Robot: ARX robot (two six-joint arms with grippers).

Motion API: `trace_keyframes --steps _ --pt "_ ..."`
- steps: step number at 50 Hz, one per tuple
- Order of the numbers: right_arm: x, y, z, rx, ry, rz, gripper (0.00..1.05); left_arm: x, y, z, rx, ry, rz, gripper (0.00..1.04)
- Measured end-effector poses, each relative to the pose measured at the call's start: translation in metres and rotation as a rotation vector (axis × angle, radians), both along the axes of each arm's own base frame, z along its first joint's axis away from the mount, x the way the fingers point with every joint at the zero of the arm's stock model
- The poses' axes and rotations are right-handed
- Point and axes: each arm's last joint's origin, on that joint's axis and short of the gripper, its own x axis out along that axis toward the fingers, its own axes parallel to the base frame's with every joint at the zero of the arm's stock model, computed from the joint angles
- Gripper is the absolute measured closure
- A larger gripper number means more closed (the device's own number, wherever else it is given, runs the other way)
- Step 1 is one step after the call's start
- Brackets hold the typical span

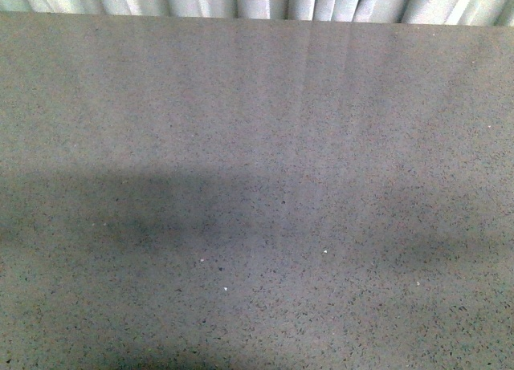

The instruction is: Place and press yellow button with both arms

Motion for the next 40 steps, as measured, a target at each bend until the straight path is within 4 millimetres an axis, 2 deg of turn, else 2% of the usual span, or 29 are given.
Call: trace_keyframes --steps 31,35,40 --pt "0.000 0.000 0.000 0.000 0.000 0.000 0.09 0.000 0.000 0.000 0.000 0.011 -0.012 0.09" --pt "0.000 0.000 0.000 0.000 0.000 0.002 0.09 0.004 0.001 0.003 -0.048 0.336 -0.166 0.09" --pt "0.000 0.000 0.000 0.000 0.000 0.003 0.09 0.026 0.008 0.009 -0.081 0.458 -0.135 0.09"
